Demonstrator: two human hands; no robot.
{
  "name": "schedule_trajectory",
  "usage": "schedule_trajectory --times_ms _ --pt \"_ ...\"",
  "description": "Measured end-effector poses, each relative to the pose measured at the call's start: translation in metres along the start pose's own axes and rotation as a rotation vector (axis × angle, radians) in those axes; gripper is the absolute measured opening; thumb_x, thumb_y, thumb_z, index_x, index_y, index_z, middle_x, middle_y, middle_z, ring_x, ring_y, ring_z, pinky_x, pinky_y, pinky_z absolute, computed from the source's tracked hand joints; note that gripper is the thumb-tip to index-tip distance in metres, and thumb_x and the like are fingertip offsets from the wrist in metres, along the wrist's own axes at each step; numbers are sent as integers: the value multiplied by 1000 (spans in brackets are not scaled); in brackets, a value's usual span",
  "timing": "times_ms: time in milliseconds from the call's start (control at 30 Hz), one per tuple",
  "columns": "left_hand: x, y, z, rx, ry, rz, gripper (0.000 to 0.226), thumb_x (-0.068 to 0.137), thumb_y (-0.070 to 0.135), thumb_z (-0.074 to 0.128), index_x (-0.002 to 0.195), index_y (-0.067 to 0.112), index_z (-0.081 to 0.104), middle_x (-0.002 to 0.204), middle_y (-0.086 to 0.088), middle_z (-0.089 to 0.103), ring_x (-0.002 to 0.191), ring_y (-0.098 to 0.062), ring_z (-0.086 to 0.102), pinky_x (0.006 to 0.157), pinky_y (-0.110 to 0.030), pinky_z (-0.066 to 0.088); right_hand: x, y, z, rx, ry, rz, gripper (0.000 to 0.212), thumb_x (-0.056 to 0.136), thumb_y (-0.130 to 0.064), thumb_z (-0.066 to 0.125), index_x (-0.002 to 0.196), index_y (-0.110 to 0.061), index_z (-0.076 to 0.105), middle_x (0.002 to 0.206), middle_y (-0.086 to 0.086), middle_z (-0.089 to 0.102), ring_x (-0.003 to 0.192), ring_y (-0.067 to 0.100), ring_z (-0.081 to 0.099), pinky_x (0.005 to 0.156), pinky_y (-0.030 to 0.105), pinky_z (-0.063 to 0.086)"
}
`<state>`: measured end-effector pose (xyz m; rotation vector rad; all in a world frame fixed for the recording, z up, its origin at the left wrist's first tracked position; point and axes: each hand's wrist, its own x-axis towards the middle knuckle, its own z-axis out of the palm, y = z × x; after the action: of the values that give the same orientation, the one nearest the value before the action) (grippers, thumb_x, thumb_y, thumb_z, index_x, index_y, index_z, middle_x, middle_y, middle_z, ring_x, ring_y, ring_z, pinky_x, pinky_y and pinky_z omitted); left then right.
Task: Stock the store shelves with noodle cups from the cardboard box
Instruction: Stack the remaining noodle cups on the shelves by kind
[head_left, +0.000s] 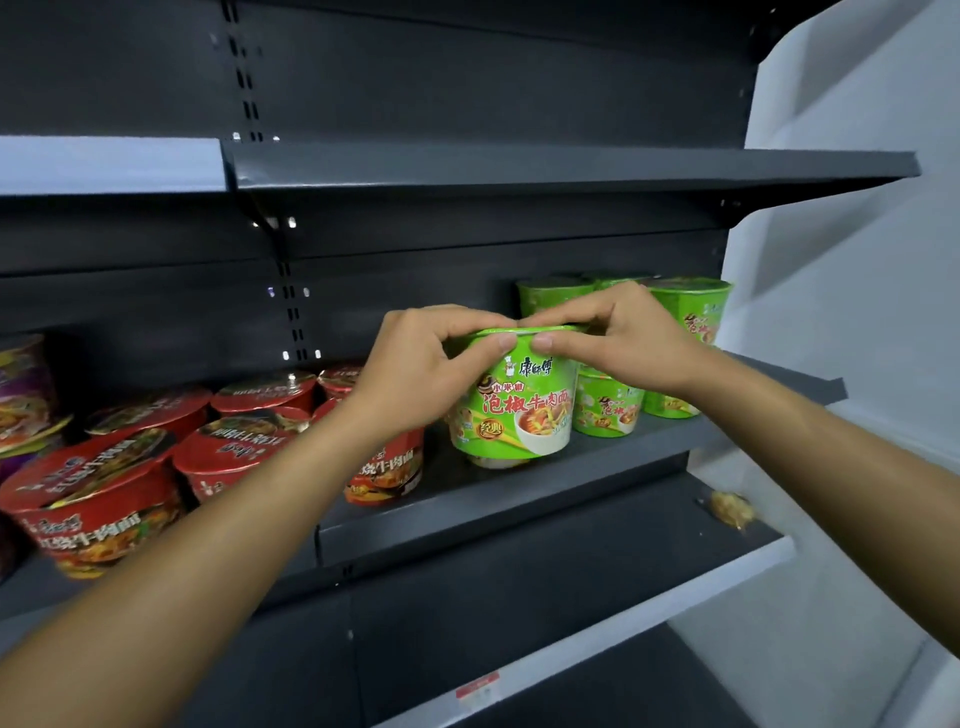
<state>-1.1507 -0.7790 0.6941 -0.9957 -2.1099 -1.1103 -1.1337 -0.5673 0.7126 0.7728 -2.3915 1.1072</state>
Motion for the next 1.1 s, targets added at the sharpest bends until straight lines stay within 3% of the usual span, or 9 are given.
schedule_trajectory --times_ms 233,433,600,900,1100 --pt "54 -15 54 46 83 127 32 84 41 60 105 21 74 101 8 71 96 -1 64 82 -28 54 29 54 -52 -130 -17 -82 34 69 -59 69 98 -40 71 106 -13 71 105 -3 62 99 34 48" --pt "94 -31 103 145 113 186 33 84 41 59 105 19 74 102 14 67 100 -4 63 88 -26 50 46 108 -87 -210 5 -141 28 79 -31 74 106 -28 72 109 -11 70 106 -7 59 101 25 45" --pt "117 -44 137 168 72 183 34 84 41 60 106 19 74 106 4 71 102 -7 63 90 -28 50 52 146 -105 -259 -28 -146 30 81 -31 72 110 -26 71 112 -9 69 110 -7 56 104 23 41" --pt "138 -62 181 173 35 177 34 85 38 61 106 15 73 106 1 71 102 -2 61 90 -20 49 57 195 -122 -330 -84 -138 30 84 -35 68 113 -31 69 116 -11 67 114 0 56 107 37 40" --pt "142 -69 195 185 11 148 34 85 39 61 108 16 73 107 3 71 102 -2 62 91 -19 49 60 214 -124 -292 -125 -119 30 84 -30 69 114 -29 68 116 -8 67 112 -5 54 96 6 39"
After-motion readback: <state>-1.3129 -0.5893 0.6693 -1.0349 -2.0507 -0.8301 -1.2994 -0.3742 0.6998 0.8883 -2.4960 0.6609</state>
